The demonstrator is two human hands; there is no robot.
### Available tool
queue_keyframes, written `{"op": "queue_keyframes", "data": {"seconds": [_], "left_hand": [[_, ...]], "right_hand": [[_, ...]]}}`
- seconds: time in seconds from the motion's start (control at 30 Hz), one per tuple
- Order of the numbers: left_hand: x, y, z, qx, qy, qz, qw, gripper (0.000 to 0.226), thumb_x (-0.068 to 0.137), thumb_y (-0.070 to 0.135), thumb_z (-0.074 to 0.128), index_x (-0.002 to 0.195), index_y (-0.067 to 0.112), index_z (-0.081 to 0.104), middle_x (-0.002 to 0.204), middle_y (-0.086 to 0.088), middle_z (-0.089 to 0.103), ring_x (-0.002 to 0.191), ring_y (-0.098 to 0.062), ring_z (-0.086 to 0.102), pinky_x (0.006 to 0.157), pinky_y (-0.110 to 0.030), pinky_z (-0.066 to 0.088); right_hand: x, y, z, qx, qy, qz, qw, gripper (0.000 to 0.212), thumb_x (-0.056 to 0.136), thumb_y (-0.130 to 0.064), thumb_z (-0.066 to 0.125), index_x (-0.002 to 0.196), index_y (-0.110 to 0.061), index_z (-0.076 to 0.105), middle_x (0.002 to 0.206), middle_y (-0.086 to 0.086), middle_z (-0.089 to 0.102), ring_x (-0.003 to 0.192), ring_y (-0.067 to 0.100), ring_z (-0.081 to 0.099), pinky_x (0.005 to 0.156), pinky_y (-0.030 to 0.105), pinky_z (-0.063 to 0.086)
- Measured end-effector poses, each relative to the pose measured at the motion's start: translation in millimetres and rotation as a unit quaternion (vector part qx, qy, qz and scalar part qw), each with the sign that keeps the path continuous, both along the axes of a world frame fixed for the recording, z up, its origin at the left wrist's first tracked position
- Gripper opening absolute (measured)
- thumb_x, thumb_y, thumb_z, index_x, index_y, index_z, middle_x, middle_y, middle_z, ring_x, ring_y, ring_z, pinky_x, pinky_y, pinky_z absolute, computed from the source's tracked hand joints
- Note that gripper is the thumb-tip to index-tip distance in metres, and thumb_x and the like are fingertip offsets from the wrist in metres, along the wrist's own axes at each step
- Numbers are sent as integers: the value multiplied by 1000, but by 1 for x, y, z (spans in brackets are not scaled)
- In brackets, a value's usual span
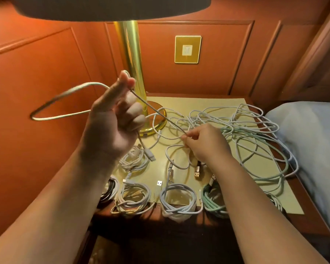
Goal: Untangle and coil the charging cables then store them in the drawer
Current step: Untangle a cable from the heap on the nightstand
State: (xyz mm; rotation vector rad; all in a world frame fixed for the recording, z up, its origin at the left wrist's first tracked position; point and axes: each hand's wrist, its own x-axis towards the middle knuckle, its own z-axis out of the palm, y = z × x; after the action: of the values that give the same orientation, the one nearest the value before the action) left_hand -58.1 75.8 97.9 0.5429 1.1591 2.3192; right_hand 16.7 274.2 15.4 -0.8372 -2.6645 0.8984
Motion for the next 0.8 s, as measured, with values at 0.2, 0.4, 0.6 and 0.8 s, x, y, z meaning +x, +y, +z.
{"op": "queue_keyframes", "data": {"seconds": [0.2, 0.4, 0.6, 0.8], "left_hand": [[-8, 0, -12, -97, -18, 70, 993, 40, 98, 30, 54, 61, 27, 40, 59, 9, 27, 51, -9, 19, 43, -23, 18], [-2, 7, -15, -231, 84, 54, 968, 32, 101, 29, 57, 70, 23, 47, 58, 7, 26, 51, -12, 22, 47, -25, 24], [5, 13, -20, -286, 208, 62, 933, 23, 92, 26, 73, 108, 10, 75, 78, 6, 71, 63, 0, 62, 62, -17, 52], [17, 27, -27, -313, 266, 92, 907, 44, 84, 36, 82, 125, 26, 72, 119, -11, 73, 110, -19, 68, 96, -34, 56]], "right_hand": [[0, -7, 11, -132, 202, -27, 970, 27, 99, -45, 66, 91, -24, 80, 81, -8, 77, 69, 13, 70, 65, 37, 59], [7, -13, 39, -477, 315, 24, 820, 23, 106, -31, 56, 104, -21, 77, 101, -4, 79, 66, 10, 63, 52, 23, 38], [21, -5, 46, -651, 346, 138, 662, 38, 108, -38, 44, 105, -32, 81, 114, -12, 76, 73, 2, 64, 53, 20, 41], [27, -14, 49, -663, 279, 225, 658, 33, 95, -38, 51, 105, -28, 80, 96, -10, 74, 64, 3, 48, 50, 18, 34]]}}
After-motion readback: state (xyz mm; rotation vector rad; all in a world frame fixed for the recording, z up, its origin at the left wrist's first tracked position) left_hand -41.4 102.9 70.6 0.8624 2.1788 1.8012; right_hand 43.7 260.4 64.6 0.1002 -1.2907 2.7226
